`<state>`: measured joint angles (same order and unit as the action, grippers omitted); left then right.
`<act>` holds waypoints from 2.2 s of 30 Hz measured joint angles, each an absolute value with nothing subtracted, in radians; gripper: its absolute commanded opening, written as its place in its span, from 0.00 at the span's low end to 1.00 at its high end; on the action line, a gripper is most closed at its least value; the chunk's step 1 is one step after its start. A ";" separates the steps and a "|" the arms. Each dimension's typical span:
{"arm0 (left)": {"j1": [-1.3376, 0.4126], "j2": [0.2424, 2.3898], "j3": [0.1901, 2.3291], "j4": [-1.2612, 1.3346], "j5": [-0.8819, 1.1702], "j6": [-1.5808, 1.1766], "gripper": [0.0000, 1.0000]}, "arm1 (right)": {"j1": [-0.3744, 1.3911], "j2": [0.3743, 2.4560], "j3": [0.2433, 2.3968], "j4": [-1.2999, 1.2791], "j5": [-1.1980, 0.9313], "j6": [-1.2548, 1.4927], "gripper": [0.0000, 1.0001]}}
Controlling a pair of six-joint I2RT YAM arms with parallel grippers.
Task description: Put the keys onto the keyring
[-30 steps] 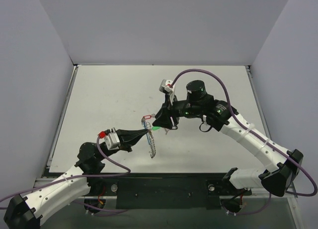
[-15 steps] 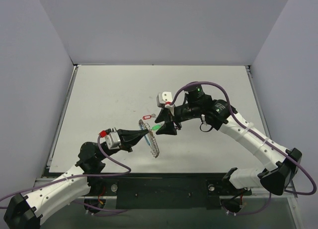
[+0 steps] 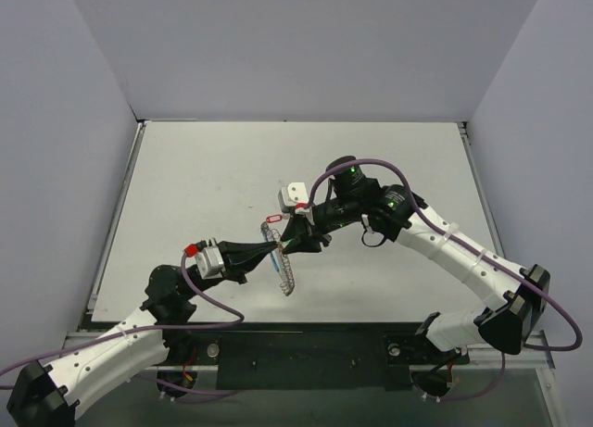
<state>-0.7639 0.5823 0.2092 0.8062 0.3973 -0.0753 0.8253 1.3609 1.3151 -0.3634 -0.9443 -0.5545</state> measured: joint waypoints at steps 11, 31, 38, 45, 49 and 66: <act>-0.764 0.580 0.209 0.810 0.407 -0.078 0.00 | 0.839 1.375 1.328 -0.363 -0.947 -0.566 0.00; -0.766 0.548 0.230 0.703 0.408 -0.128 0.41 | 0.852 1.385 1.431 -0.579 -0.843 -0.609 0.00; -0.766 0.538 0.342 0.469 0.398 -0.103 0.76 | 0.852 1.416 1.596 -0.924 -0.722 -0.770 0.00; -0.819 0.690 0.401 0.405 0.386 -0.085 0.80 | 0.843 1.479 1.700 -1.202 -0.609 -0.920 0.00; -0.930 0.779 0.401 0.431 0.326 -0.028 0.71 | 0.819 1.509 1.701 -1.265 -0.553 -0.974 0.00; -1.153 1.186 0.427 0.863 0.067 0.031 0.40 | 0.773 1.547 1.701 -1.295 -0.459 -1.053 0.00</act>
